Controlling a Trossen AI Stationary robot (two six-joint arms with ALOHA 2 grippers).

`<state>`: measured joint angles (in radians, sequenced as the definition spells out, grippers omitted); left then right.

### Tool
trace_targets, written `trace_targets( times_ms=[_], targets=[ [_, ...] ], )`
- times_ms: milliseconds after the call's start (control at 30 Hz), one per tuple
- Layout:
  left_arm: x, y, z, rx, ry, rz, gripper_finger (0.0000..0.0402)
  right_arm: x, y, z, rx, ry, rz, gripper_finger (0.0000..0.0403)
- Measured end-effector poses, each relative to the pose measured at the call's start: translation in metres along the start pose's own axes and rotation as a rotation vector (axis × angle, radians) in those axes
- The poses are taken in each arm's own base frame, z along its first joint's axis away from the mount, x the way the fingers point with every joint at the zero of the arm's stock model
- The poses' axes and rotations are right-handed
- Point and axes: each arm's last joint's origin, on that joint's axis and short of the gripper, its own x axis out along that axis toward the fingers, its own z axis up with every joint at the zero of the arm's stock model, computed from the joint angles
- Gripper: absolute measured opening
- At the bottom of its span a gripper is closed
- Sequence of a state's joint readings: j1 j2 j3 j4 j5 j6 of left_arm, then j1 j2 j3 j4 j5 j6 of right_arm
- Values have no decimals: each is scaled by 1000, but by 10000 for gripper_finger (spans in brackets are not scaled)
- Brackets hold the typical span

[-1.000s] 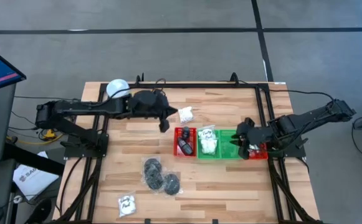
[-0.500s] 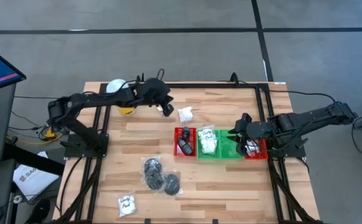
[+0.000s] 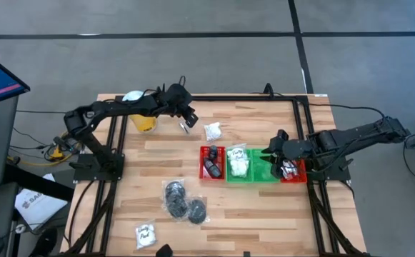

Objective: Pick & Place Travel size toiletries
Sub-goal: Put the silver nail cutter into the right red bin

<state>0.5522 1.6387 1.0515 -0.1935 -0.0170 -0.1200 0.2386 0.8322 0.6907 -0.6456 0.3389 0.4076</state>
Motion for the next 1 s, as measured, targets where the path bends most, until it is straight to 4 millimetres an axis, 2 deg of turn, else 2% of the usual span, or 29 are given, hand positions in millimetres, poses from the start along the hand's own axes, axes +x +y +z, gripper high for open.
trace_targets(
  times_ms=[233,433,667,800,1000],
  targets=[
    [9,4,-5,10,32,6,4,0,0,0,0,0,1,102],
    [14,3,-7,98,52,-9,4,2,1,0,-3,7,-2,102],
    [14,2,-10,169,79,-19,12,12,4,-1,-20,50,-19,102],
    [14,2,-14,203,119,-20,42,21,7,-3,-60,91,-36,102],
    [14,-2,-16,261,130,-33,117,30,10,-4,-117,122,-46,102]
  ],
)
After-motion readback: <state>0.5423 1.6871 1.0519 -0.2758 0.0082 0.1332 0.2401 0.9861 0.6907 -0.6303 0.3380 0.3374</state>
